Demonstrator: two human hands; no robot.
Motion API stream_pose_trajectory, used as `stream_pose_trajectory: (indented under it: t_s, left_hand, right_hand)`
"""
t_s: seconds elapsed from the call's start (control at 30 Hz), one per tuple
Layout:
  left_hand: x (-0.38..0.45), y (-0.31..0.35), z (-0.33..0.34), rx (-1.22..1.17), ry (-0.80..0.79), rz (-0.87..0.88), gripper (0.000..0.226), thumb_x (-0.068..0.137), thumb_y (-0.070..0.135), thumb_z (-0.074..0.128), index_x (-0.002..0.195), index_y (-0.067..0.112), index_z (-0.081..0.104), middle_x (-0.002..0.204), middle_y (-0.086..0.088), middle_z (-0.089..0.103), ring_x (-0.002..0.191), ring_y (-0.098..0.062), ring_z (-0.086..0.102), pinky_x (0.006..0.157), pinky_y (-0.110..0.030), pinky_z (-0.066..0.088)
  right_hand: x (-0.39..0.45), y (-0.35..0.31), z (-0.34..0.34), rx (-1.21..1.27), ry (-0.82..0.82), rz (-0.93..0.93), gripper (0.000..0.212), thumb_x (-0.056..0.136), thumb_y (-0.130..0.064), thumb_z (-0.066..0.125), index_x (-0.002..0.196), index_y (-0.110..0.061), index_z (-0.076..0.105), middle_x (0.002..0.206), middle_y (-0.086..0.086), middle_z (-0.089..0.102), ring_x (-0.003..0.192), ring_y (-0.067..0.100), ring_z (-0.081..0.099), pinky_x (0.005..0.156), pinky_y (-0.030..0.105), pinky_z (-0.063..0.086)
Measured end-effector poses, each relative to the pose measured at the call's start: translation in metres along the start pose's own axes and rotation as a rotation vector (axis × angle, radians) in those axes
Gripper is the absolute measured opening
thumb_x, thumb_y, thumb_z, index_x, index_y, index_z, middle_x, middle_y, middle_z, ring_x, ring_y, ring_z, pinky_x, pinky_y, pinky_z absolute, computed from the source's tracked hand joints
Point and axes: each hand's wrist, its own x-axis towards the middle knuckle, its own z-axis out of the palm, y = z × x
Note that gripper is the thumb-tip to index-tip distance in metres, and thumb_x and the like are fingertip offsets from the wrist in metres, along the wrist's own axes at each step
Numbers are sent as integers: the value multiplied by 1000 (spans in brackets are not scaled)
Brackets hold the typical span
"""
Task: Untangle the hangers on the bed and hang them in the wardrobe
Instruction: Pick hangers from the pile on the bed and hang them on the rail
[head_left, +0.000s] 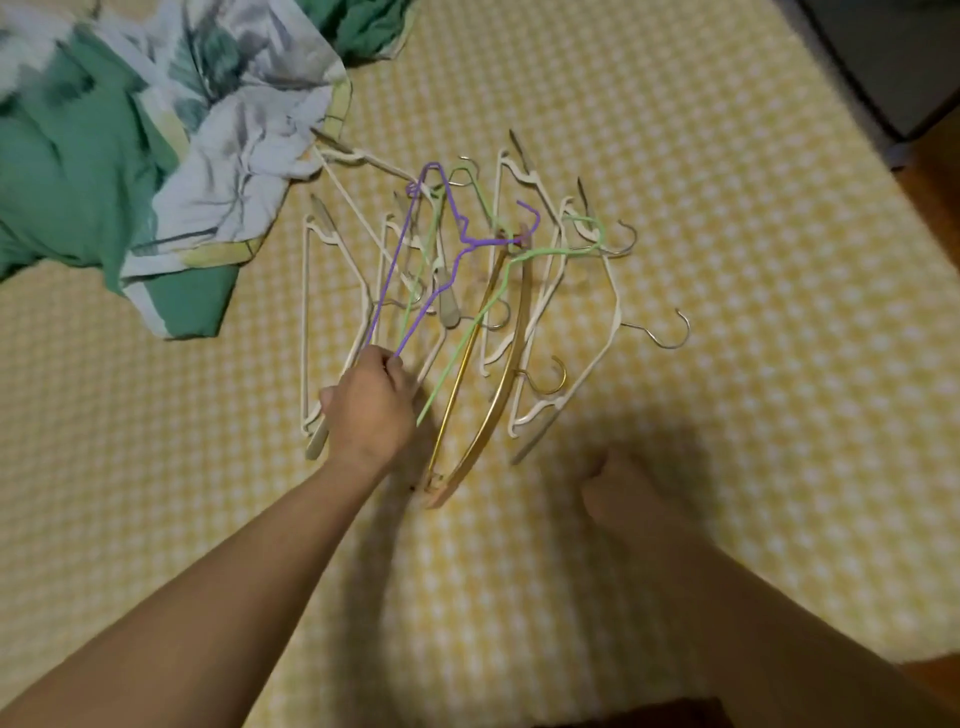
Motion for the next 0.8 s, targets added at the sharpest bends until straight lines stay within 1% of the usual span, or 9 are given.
stream_pose_trajectory:
  t_s: [0.07,0.17,0.23,0.33,0.47,0.6,0.67,0.73,0.8]
  left_hand:
    - [-3,0,-9,-256,-57,-47,24,102,25,40,99,15,62,86,-6,66,86,-31,60,84,-39,46]
    - [-15,8,-26,-652,-130,-156,23,102,18,46,93,12,66,68,-2,54,59,-10,50,60,-25,40]
    - [-26,11,-36,-831,-166,-235,26,103,17,47,91,14,69,61,1,50,54,-9,43,52,-22,34]
    - [-38,8,-54,-1003,-213,-317,25,102,18,49,91,16,71,53,8,43,50,-8,39,43,-18,30]
    - [-44,-6,-96,-1135,-267,-375,21,102,17,51,97,5,68,49,6,38,43,-6,34,41,-16,27]
    - [-49,-15,-167,-1156,-394,-472,21,102,15,49,96,3,65,48,5,31,39,-6,23,38,-16,20]
    - [-52,-16,-200,-1130,-482,-531,23,103,15,46,102,2,64,46,8,26,38,-6,21,40,-17,19]
    - [-61,-23,-235,-1138,-558,-611,24,103,16,44,108,3,63,45,10,24,37,-5,19,39,-17,24]
    - [-70,-36,-258,-1142,-601,-677,25,103,16,43,112,3,62,44,10,22,35,-5,19,36,-18,27]
  right_hand:
    - [2,1,1,12,-5,-3,35,91,-16,53,125,-9,53,131,16,55,128,34,49,107,43,42]
    - [4,1,3,4,-17,30,46,86,-29,52,129,-12,50,134,16,53,127,36,49,108,44,41]
    - [6,3,5,33,5,62,52,76,-37,51,123,-14,51,129,16,57,119,37,55,103,47,45]
    - [10,5,9,36,9,70,48,83,-31,58,127,-11,51,125,17,59,115,37,58,98,43,49]
    - [7,-7,0,-25,-23,44,35,90,-20,56,118,-3,65,122,20,66,114,35,62,96,41,51]
    - [-36,-37,-13,-50,-130,94,45,100,-25,50,138,0,51,144,20,50,133,36,47,109,37,39]
    - [-63,-53,-14,-2,-121,66,43,97,-25,56,134,-4,56,139,18,54,128,34,52,97,31,43]
    - [-96,-77,-14,150,-47,6,32,91,-21,60,121,-10,62,126,15,63,111,29,60,83,28,45]
    - [-118,-102,-9,267,-21,-72,33,86,-22,61,118,-12,61,118,10,64,98,25,61,83,32,50]
